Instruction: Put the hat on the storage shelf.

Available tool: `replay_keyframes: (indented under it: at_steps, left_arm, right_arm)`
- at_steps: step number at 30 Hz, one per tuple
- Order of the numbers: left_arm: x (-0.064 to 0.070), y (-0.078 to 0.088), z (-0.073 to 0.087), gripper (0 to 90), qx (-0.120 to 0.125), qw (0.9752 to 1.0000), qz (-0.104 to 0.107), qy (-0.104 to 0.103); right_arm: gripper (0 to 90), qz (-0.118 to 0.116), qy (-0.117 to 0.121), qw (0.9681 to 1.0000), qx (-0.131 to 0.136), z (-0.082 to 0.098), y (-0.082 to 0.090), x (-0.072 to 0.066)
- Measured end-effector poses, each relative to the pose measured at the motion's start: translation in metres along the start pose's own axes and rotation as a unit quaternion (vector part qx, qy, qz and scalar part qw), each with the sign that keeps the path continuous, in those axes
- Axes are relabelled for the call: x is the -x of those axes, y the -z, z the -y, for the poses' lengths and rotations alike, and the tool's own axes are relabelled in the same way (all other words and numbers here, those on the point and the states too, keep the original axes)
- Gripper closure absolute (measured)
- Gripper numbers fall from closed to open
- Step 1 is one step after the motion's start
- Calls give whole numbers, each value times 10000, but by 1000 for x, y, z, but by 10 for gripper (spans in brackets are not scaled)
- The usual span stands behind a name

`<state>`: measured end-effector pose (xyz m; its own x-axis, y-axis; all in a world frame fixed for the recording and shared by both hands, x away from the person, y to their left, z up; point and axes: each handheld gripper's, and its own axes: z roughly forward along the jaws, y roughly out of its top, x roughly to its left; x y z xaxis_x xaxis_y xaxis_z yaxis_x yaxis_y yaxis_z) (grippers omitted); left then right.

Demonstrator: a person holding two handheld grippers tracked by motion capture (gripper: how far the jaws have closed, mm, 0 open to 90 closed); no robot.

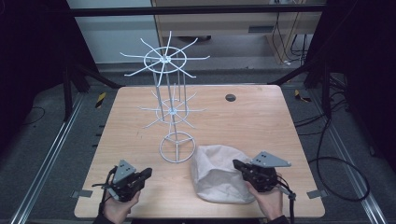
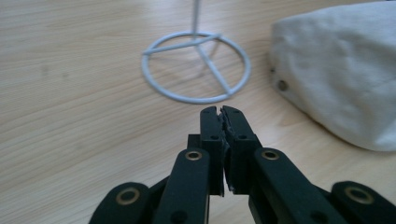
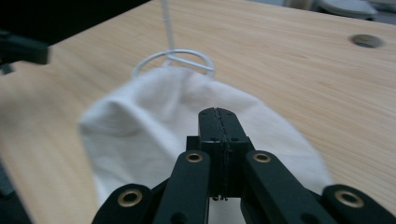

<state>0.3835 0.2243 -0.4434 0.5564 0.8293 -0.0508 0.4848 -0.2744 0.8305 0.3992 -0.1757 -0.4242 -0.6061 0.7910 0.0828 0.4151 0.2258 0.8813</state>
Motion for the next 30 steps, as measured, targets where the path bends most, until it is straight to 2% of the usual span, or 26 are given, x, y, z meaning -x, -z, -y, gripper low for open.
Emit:
replay_keyframes:
  at_steps: [1, 2, 3, 5, 6, 7, 8, 9, 10, 11, 14, 18, 22, 23, 30]
  left_arm:
    - [0, 0, 0, 879, 0, 10000, 0, 0]
    - [6, -2, -1, 879, -9, 10000, 51, -59]
    - [18, -8, -5, 891, -51, 9998, 156, -150]
    - [23, -12, -6, 893, -68, 9996, 210, -184]
    - [34, -19, -8, 894, -113, 9991, 327, -247]
    - [39, -22, -9, 895, -159, 9988, 372, -292]
    - [39, -22, -9, 895, -159, 9988, 372, -292]
    - [50, -28, -9, 896, -190, 9980, 493, -349]
    - [50, -28, -9, 896, -190, 9980, 493, -349]
    - [60, -33, -9, 896, -217, 9971, 625, -382]
    - [77, -41, -9, 896, -325, 9956, 695, -536]
    - [95, -47, -9, 896, -360, 9939, 801, -671]
    - [108, -51, -6, 895, -458, 9910, 884, -899]
    - [111, -52, -5, 895, -503, 9902, 879, -967]
    - [115, -64, -3, 895, -665, 9896, 804, -994]
  right_arm:
    - [900, 0, 0, 10000, 0, 0, 0, 0]
    - [900, 61, -40, 10000, -30, 2, 2, 7]
    - [900, 218, -175, 9996, -69, 7, 4, 21]
    - [900, 237, -246, 9994, -79, 9, 4, 25]
    - [900, 344, -319, 9989, -92, 13, 5, 36]
    - [900, 401, -356, 9985, -112, 15, 5, 40]
    - [900, 401, -356, 9985, -112, 15, 5, 40]
    - [900, 483, -363, 9981, -155, 18, 5, 48]
    - [900, 483, -363, 9981, -155, 18, 5, 48]
    - [900, 566, -396, 9974, -192, 20, 5, 55]
    - [900, 634, -471, 9963, -335, 26, 2, 63]
    - [900, 737, -493, 9946, -538, 34, -3, 70]
    - [900, 821, -418, 9935, -674, 37, -9, 73]
    - [900, 838, -424, 9931, -709, 37, -11, 74]
    - [900, 890, -395, 9908, -939, 40, -19, 76]
